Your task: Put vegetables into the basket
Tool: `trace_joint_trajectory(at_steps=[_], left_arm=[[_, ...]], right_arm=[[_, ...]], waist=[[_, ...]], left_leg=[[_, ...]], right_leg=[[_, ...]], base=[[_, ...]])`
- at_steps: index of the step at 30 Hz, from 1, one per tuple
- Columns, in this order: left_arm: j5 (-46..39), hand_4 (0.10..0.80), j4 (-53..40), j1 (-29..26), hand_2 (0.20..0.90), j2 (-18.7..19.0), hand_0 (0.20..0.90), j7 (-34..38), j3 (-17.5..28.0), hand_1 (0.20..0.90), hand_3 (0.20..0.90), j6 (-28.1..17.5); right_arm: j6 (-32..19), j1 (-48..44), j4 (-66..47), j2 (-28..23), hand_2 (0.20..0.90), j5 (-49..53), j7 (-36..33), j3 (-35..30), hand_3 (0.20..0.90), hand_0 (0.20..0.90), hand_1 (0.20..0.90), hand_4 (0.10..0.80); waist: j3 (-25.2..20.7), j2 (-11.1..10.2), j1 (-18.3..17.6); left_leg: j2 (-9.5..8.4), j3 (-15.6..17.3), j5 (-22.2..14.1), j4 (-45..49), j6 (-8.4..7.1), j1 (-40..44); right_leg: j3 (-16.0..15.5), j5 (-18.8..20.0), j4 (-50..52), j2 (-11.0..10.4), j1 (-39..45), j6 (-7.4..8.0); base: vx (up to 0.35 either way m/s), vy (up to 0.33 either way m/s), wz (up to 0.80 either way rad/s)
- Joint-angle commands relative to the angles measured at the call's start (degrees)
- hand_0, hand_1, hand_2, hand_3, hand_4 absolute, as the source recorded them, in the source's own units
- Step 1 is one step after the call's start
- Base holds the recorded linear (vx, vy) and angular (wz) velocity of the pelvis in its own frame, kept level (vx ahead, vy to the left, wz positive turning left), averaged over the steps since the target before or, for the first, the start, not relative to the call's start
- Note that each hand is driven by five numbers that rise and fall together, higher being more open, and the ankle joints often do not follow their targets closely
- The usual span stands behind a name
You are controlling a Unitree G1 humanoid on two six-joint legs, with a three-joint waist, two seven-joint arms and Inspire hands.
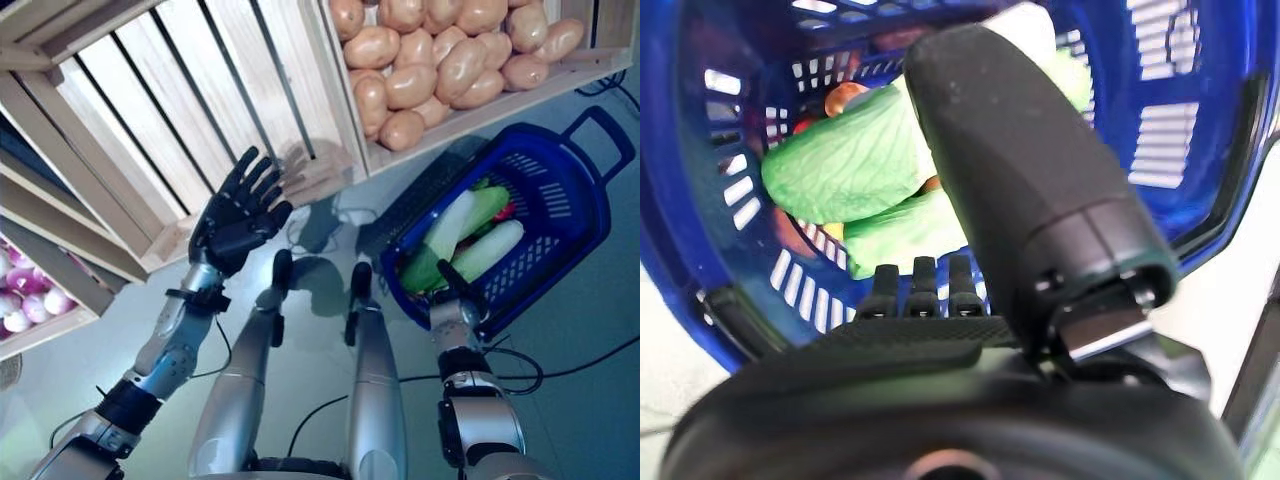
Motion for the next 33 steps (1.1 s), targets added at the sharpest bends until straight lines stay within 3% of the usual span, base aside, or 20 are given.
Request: trace_joint_trajectory(at_steps=[1,9,16,18,21,27,29,33], left_arm=[[2.0,0.800,-6.4,-0.7,0.900,0.0,0.900,-2.1,2.2,0.900,0.900,-2.7],[4.3,0.800,-5.2,2.4,0.900,1.1,0.900,-5.8,4.3,0.900,0.900,-1.1],[16.7,0.800,-7.4,6.3,0.900,5.0,0.900,-21.4,2.4,0.900,0.900,3.8],[19.7,0.800,-7.6,6.4,0.900,5.4,0.900,-22.5,1.3,0.900,0.900,4.4],[22.1,0.800,-6.1,4.9,0.900,6.2,0.900,-20.9,-2.0,0.900,0.900,7.8],[33.8,0.800,2.2,4.3,0.900,6.9,0.900,-18.9,-7.1,0.900,0.900,10.2],[42.2,0.800,7.6,3.5,0.900,6.6,0.900,-17.0,-10.5,0.900,0.900,7.5],[50.2,0.800,12.8,2.6,0.900,5.9,0.900,-14.6,-14.0,0.900,0.900,8.0]], right_arm=[[-3.8,3.9,-3.9,-3.3,0.900,-4.5,-3.4,0.3,0.900,0.900,0.900,0.800],[-6.2,9.1,-2.7,-1.7,0.900,-9.9,1.0,0.7,0.900,0.900,0.900,0.800],[-4.9,18.4,-6.0,-0.5,0.900,-20.6,4.0,3.5,0.900,0.900,0.900,0.800],[-4.0,19.1,-5.7,-0.2,0.900,-22.2,4.0,4.0,0.900,0.900,0.900,0.800],[-2.5,20.4,-2.6,-0.3,0.900,-24.5,7.3,5.3,0.900,0.900,0.900,0.800],[2.3,23.3,-0.4,0.7,0.900,-33.8,12.4,10.4,0.900,0.900,0.900,0.800],[3.2,23.7,2.1,0.4,0.900,-38.0,14.9,13.3,0.900,0.900,0.900,0.800],[4.2,24.0,4.1,0.6,0.900,-44.5,18.4,17.1,0.900,0.900,0.900,0.800]], waist=[[-0.2,-0.2,0.8],[-0.5,-0.3,1.7],[-8.1,-0.9,0.8],[-9.1,-1.0,0.4],[-12.2,-1.4,-0.3],[-16.3,-2.3,-1.8],[-17.6,-2.6,-2.4],[-18.9,-2.6,-2.8]], left_leg=[[-2.19,2.2,-2.7,-0.2,2.15,3.7],[-0.70,0.7,0.3,-9.5,1.12,16.4],[1.31,1.3,2.1,-17.9,0.28,25.6],[1.53,1.6,2.2,-18.7,0.20,26.7],[2.06,1.9,2.2,-20.6,0.08,29.8],[2.60,3.3,1.1,-20.9,0.16,33.4],[2.78,3.8,0.4,-20.9,0.29,34.8],[2.73,4.0,-0.2,-21.1,0.53,36.2]], right_leg=[[-3.5,7.6,-10.3,2.4,8.6,-3.04],[-4.7,7.9,-17.7,1.9,21.9,-2.77],[-4.5,9.7,-26.0,1.4,31.1,-1.81],[-4.3,9.9,-26.8,1.4,32.1,-1.61],[-3.8,10.2,-29.0,1.3,35.3,-1.05],[-2.8,10.1,-30.5,0.9,38.4,-0.33],[-2.5,10.2,-31.1,0.7,39.4,0.05],[-1.9,10.0,-31.2,0.5,40.5,0.39]], base=[[0.022,-0.013,-0.04],[0.040,0.000,-0.01],[0.101,0.071,0.00],[0.075,0.098,-0.05],[0.139,0.093,-0.05],[0.123,0.067,-0.06],[0.113,0.055,-0.05],[0.090,0.044,-0.07]])
